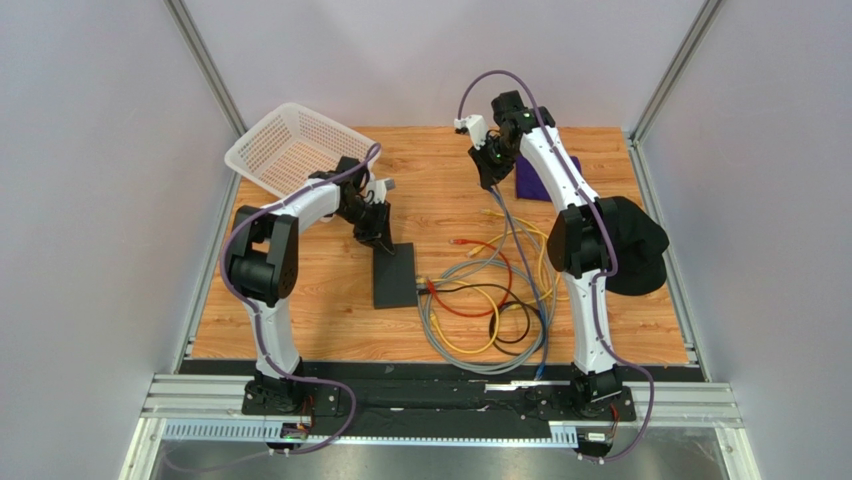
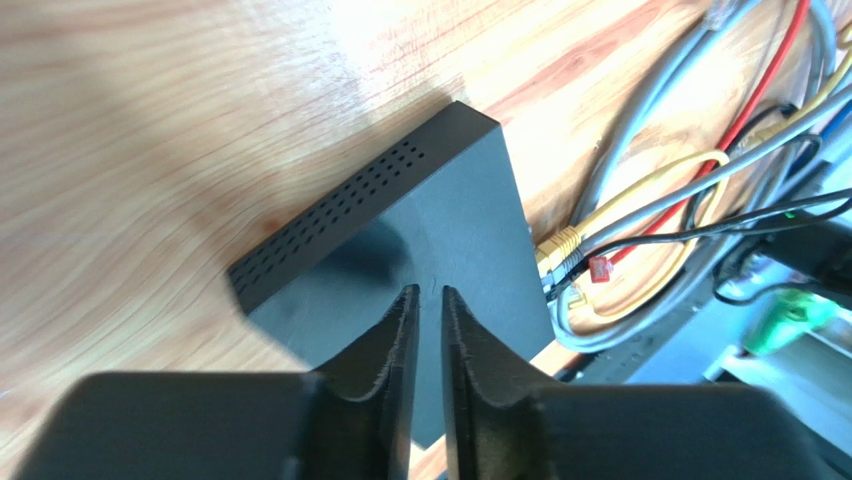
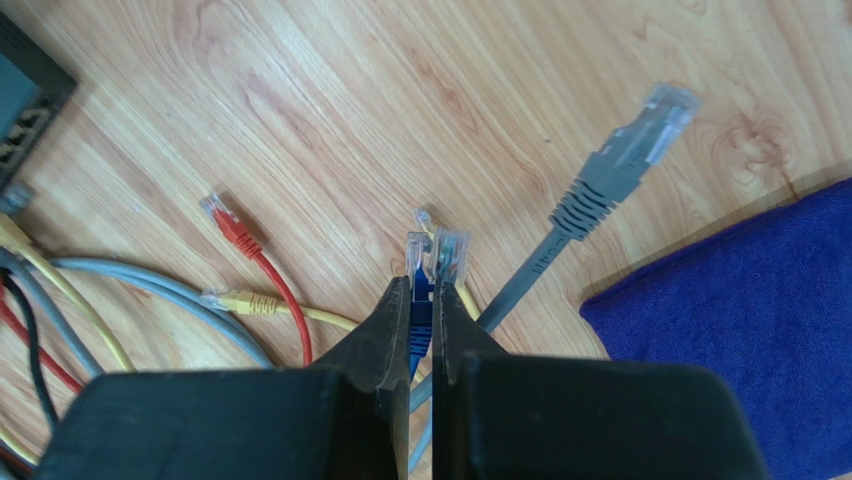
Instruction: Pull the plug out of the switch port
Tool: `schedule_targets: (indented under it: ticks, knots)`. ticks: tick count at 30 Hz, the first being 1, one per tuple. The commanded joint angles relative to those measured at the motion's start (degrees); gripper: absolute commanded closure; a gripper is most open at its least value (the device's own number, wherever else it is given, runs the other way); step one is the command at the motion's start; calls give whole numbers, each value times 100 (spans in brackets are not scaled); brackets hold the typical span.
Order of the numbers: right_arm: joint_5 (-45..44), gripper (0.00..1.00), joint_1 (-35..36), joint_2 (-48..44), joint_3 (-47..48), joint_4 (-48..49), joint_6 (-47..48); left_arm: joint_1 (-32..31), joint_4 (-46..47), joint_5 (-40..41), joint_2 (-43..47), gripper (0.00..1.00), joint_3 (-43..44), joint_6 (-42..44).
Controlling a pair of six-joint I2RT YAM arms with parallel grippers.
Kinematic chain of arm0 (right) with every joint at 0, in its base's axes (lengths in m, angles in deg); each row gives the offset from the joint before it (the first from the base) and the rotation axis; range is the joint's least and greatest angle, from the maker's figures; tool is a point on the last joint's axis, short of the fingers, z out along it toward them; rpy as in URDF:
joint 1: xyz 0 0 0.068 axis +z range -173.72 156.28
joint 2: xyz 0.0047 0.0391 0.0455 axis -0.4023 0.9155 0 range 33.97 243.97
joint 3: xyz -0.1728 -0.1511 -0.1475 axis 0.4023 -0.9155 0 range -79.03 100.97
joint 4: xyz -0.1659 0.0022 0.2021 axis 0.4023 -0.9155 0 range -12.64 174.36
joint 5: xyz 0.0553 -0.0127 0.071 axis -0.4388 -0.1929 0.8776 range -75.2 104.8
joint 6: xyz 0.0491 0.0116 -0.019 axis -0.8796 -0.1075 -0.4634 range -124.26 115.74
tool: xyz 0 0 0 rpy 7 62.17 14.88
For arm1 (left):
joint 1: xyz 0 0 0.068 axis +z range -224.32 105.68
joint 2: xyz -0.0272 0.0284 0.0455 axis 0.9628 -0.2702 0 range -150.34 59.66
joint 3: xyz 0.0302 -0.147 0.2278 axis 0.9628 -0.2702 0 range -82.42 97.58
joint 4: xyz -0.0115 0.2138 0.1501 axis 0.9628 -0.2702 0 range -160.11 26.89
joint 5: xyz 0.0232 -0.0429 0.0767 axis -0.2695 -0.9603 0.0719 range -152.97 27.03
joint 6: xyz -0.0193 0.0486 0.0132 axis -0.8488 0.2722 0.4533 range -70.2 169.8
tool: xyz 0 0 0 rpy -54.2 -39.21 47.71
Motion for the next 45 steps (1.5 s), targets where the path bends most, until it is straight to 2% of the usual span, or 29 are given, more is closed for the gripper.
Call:
schedule_targets:
  ticks: [1, 3, 4, 5, 6, 7, 9, 10, 12, 15, 16, 19, 21, 23, 27, 30, 34, 39, 45]
  knots:
    - [24, 100, -54, -397, 535, 1200, -609, 24, 32, 433, 851, 72, 87, 482]
    - [-529, 100, 78, -310, 404, 1349, -636, 41, -161, 512, 993, 67, 122, 544]
    - [-1150, 98, 104, -275, 386, 1516, -749, 59, -249, 530, 1098, 64, 131, 579]
    - [-1374, 90, 130, -266, 403, 1570, -837, 76, -337, 565, 1169, 62, 123, 562]
    - [-1550, 66, 122, -265, 412, 1596, -951, 85, -364, 609, 1230, 60, 62, 553]
    - [-1639, 57, 131, -405, 316, 1605, -1231, 103, -364, 740, 1361, 55, 9, 483]
    - [-1439, 44, 166, -712, 79, 1596, -1461, 120, -329, 837, 1555, 51, -237, 386]
    - [-1054, 42, 235, -1070, -252, 1588, -1523, 129, -303, 890, 1591, 47, -316, 264]
    - [-622, 40, 359, -1468, -544, 1561, -1611, 129, -215, 978, 1661, 44, -570, 114]
    - [843, 42, 578, -1944, -1125, 1264, -1524, 129, -74, 1074, 1609, 42, -791, -97]
    - [1587, 42, 701, -2005, -1300, 1045, -1463, 138, -57, 1084, 1583, 42, -809, -124]
    - [2374, 42, 973, -2137, -2529, 1008, -1085, 164, -4, 1031, 1416, 42, -818, -106]
    - [2456, 43, 1106, -1928, -3065, 973, -892, 173, 49, 979, 1250, 42, -853, -63]
    - [2754, 44, 1238, -1647, -3121, 701, -777, 173, 154, 864, 1187, 42, -932, 8]
    - [3123, 44, 1352, -936, -2902, 691, -908, 173, 286, 601, 1047, 42, -1108, 43]
    - [3142, 44, 1414, -531, -2630, 709, -900, 173, 313, 792, 862, 42, -1152, 26]
    - [3133, 43, 1502, -118, -2471, 674, -856, 173, 77, 688, 520, 42, -784, 87]
    - [3404, 39, 1572, 191, -2462, 287, -583, 164, -285, 460, 10, 42, -440, -62]
    - [3634, 41, 1677, 446, -2479, 190, -609, 164, -197, 266, -96, 43, -589, -212]
